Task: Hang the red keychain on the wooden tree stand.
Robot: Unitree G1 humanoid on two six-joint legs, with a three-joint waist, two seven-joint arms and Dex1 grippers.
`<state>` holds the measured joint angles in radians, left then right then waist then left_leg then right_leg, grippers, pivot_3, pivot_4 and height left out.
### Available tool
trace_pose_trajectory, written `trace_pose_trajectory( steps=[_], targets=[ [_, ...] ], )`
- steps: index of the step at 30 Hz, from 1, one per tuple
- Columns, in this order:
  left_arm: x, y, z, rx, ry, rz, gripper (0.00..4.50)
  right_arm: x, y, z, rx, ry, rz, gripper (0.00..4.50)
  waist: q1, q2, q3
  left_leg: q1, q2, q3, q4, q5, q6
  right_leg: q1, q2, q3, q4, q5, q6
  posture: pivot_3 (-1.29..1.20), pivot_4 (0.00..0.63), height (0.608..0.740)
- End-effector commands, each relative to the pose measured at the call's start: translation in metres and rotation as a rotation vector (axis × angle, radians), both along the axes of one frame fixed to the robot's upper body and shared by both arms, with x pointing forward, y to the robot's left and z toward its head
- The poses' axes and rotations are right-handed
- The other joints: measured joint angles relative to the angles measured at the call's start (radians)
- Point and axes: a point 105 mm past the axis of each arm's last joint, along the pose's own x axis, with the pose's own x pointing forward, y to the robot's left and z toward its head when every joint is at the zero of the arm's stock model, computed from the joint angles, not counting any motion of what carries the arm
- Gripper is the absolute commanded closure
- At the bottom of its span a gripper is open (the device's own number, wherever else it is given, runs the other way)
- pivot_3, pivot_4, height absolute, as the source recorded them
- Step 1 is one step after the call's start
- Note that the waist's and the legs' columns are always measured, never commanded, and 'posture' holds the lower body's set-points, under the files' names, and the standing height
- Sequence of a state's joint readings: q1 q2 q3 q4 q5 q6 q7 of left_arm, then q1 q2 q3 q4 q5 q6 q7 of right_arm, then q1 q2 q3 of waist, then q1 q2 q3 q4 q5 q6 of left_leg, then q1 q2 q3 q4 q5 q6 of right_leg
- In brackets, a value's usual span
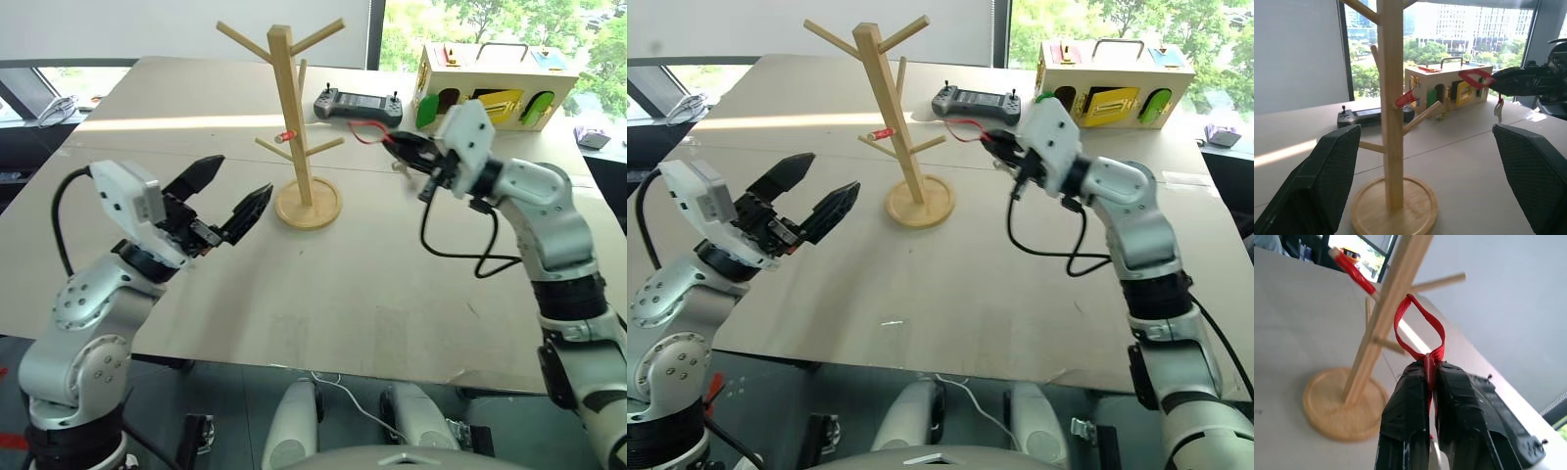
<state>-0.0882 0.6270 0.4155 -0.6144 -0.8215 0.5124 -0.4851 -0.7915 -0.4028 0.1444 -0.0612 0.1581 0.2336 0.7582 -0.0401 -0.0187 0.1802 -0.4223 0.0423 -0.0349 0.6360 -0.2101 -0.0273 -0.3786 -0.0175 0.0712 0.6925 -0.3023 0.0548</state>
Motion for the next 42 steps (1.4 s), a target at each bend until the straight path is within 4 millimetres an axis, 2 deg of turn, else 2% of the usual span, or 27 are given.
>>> trace_pose_trajectory(
  steps=[1,5,10,13,21,27,31,42],
  targets=[
    [-0.003,0.006,0.010,0.017,-0.033,0.011,0.00,-0.008,0.015,0.017,0.004,-0.099,0.031,4.44,0.004,-0.001,0.000,0.000,0.000,0.000,0.000,0.000,0.000,0.000,0.000,0.000,0.000,0.000,0.000,0.00,0.150,0.740],
    [-0.002,0.009,0.010,0.019,-0.029,0.015,0.00,-0.009,0.028,0.015,-0.005,-0.117,0.053,4.44,0.003,-0.001,0.000,-0.001,0.000,0.000,0.000,0.000,0.000,0.000,0.000,-0.001,-0.001,0.000,0.000,0.00,0.150,0.740],
    [0.000,0.012,0.000,0.020,0.021,0.002,0.00,-0.007,0.043,0.003,-0.015,-0.134,0.066,4.44,-0.002,0.000,0.000,0.000,0.000,0.000,0.000,0.000,0.000,-0.001,0.000,-0.001,0.000,0.000,0.000,0.00,0.150,0.740],
    [0.003,0.018,-0.004,0.021,0.035,0.015,0.00,-0.012,0.053,0.002,0.011,-0.135,0.104,4.44,-0.003,0.000,0.000,0.000,0.000,0.000,0.000,0.000,0.000,-0.001,0.000,0.000,0.001,0.000,0.000,0.00,0.150,0.740],
    [0.006,0.016,-0.005,0.020,0.042,0.005,0.00,-0.027,0.073,0.004,0.041,-0.173,0.179,4.44,-0.001,-0.001,0.001,-0.001,0.000,0.000,0.000,0.000,0.000,-0.001,0.000,0.000,0.000,0.000,0.000,0.00,0.150,0.740],
    [0.007,0.016,-0.004,0.024,0.038,0.007,0.00,-0.027,0.080,0.001,0.042,-0.170,0.177,4.44,-0.001,0.000,0.001,-0.001,0.000,0.000,0.000,0.000,0.000,-0.001,0.000,0.000,0.001,0.000,0.000,0.00,0.150,0.740],
    [0.006,0.014,-0.005,0.027,0.038,0.004,0.00,-0.011,0.078,0.000,0.052,-0.167,0.106,4.44,-0.002,-0.001,0.001,-0.001,0.000,0.000,0.000,0.000,0.000,-0.001,0.000,0.000,0.001,0.000,0.000,0.00,0.150,0.740],
    [0.008,0.014,-0.004,0.026,0.033,0.004,0.00,0.001,0.074,-0.008,0.051,-0.140,0.062,4.44,-0.002,-0.001,0.001,-0.001,0.000,0.000,0.000,0.000,0.000,-0.002,0.000,0.000,0.000,0.000,0.000,0.00,0.150,0.740]
  ],
)
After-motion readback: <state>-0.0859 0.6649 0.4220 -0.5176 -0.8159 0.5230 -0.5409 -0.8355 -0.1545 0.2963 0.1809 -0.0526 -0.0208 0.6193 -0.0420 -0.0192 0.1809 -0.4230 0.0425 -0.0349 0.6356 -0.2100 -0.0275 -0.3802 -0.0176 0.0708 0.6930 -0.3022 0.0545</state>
